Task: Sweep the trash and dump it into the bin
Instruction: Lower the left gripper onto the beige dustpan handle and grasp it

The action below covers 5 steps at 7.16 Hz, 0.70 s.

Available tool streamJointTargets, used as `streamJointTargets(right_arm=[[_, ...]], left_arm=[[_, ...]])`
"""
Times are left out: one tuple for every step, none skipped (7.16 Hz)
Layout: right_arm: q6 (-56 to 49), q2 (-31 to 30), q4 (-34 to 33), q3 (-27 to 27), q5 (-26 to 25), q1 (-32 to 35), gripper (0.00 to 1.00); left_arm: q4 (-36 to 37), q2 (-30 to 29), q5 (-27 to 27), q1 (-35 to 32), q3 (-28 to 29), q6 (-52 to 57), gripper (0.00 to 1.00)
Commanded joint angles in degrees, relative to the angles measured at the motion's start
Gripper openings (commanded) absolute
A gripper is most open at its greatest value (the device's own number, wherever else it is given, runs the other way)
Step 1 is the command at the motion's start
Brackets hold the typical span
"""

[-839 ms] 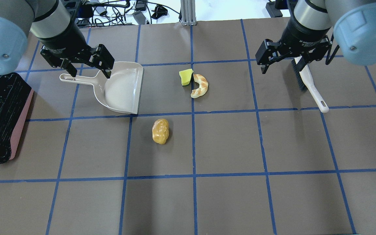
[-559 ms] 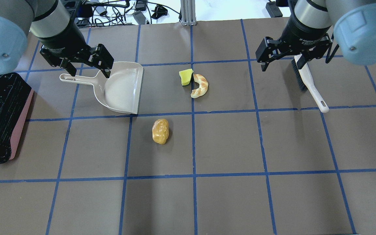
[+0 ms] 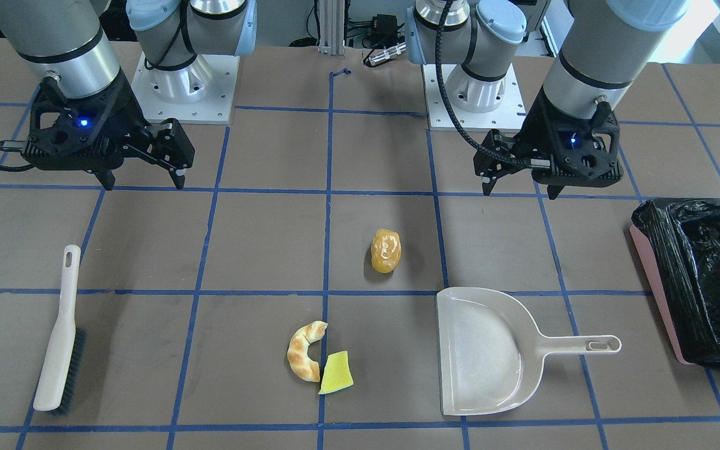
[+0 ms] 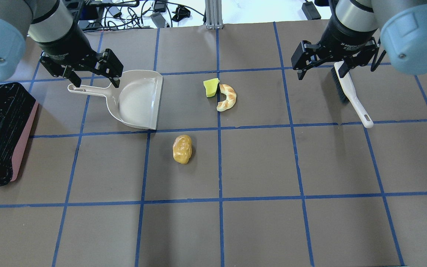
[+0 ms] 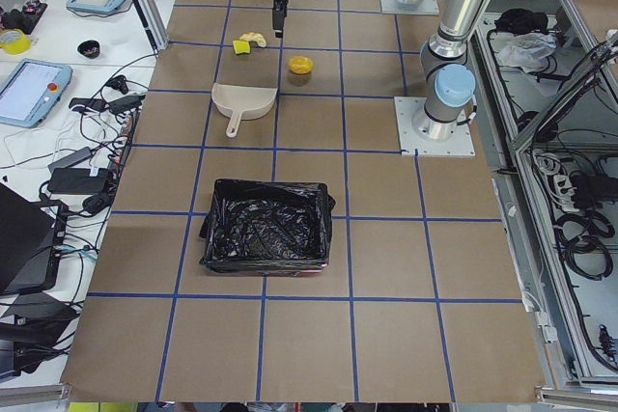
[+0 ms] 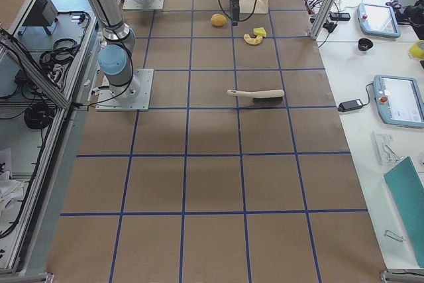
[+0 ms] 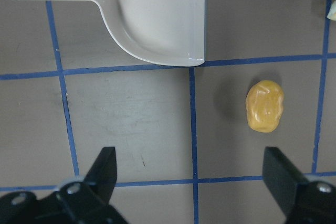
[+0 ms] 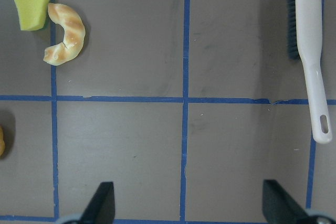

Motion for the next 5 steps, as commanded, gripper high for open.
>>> streamJointTargets(right_arm=[[0.10,-0.11,-0.54,0.01,-0.64,0.00,1.00],[0.19,0.06,-1.94,0.09,-0.56,0.00,1.00],[-0.07,0.15,-1.34,0.09,-0.12,0.00,1.00],[-0.07,-0.20,-0.90,0.09,-0.29,0.00,1.00],[0.01,-0.11,-0.90,0.09,-0.03,0.00,1.00]], left_arm=[[0.00,-1.76,0.04,2.83,0.21,-14.15,1.00],[0.26,-2.90,1.35,3.10,0.30,-18.41,1.00],[0.96,-3.69,5.01,3.10,0.39,-19.32,1.00],[8.19,-4.75,5.31,3.10,-0.30,-18.55,1.00],[10.43,-6.50,5.49,3.19,-0.05,-20.28,1.00]])
